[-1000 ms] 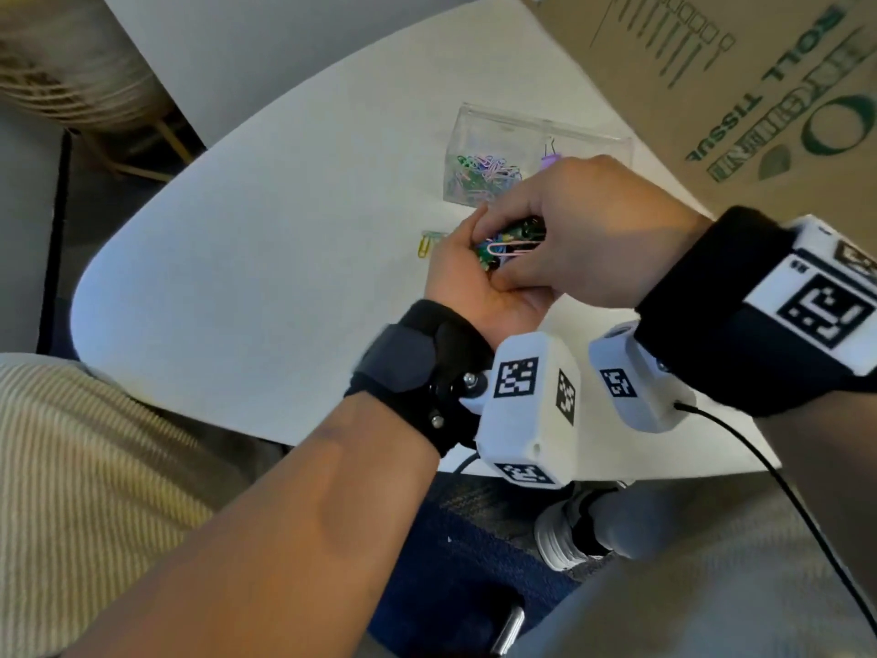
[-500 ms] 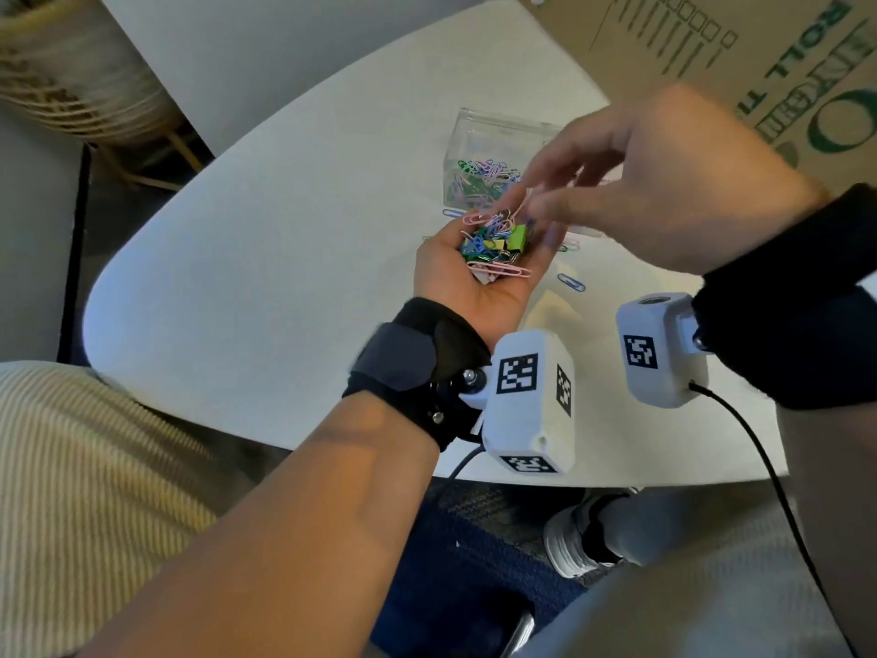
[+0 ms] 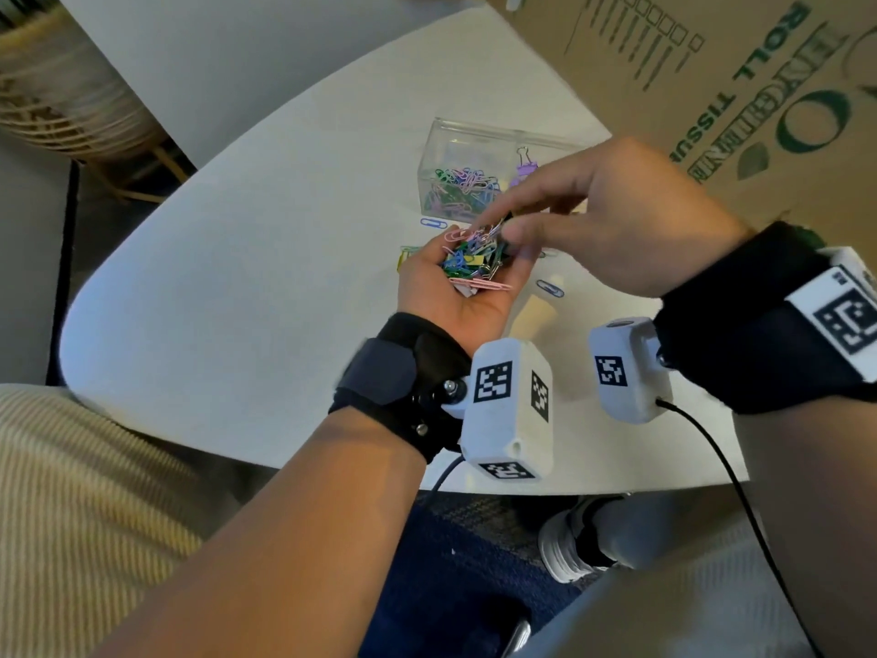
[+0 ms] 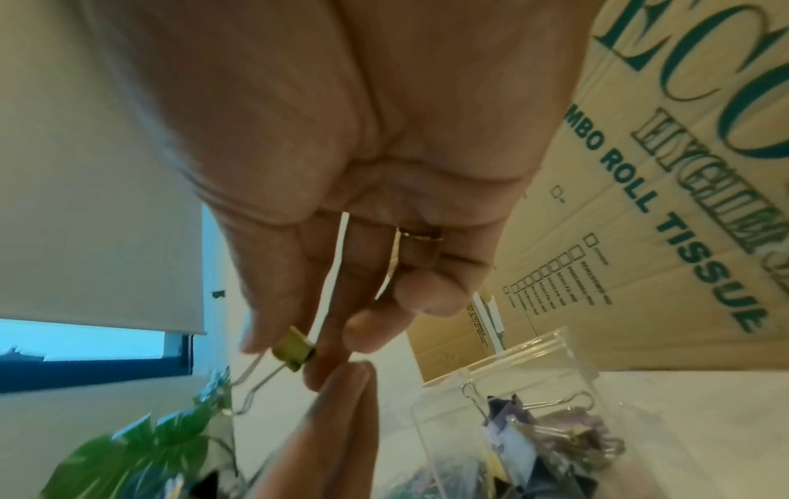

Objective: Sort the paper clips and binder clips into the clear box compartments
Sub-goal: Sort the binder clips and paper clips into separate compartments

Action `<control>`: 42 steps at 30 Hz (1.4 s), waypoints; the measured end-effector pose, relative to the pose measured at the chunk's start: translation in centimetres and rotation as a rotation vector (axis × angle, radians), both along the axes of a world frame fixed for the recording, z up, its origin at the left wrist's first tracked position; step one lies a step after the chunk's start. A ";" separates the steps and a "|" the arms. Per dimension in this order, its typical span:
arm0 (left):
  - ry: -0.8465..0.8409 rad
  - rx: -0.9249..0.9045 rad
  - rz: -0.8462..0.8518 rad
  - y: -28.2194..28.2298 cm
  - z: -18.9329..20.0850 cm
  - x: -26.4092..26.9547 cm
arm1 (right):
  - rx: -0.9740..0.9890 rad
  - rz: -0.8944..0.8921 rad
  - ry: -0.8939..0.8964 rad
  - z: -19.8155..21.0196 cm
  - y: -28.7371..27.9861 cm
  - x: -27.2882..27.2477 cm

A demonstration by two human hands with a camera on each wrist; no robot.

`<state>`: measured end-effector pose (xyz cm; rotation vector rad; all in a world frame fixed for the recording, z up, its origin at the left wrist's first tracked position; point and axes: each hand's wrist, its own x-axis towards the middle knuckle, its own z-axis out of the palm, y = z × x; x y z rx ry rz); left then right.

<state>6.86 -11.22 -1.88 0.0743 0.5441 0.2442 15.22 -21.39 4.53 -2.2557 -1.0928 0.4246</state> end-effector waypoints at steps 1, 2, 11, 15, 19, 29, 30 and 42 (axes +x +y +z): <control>-0.009 -0.006 0.001 0.1 -0.1 0.1 | 0.044 -0.032 0.013 0.1 -0.2 0.3; -0.013 -0.012 -0.005 0.1 -0.2 0.1 | 0.086 -0.081 0.022 0.2 -0.5 0.7; 0.002 -0.003 -0.093 -0.3 -1.2 -0.2 | 0.060 -0.360 -0.086 -0.5 -0.9 3.4; -0.001 0.029 -0.070 -0.1 -1.0 -0.5 | -0.038 -0.221 -0.125 0.0 -0.4 2.5; 0.009 0.082 0.008 -0.1 -0.6 -0.4 | -0.060 -0.009 0.002 0.8 0.4 0.1; -0.026 0.031 0.018 -0.2 0.5 -0.5 | -0.043 0.023 -0.022 -0.7 1.8 -1.0; -0.028 0.028 0.019 -0.1 0.5 -0.4 | -0.017 0.014 -0.002 -0.6 1.7 -1.0; -0.022 0.016 0.014 0.5 -0.4 0.1 | 0.325 -0.244 0.225 -0.3 0.6 1.2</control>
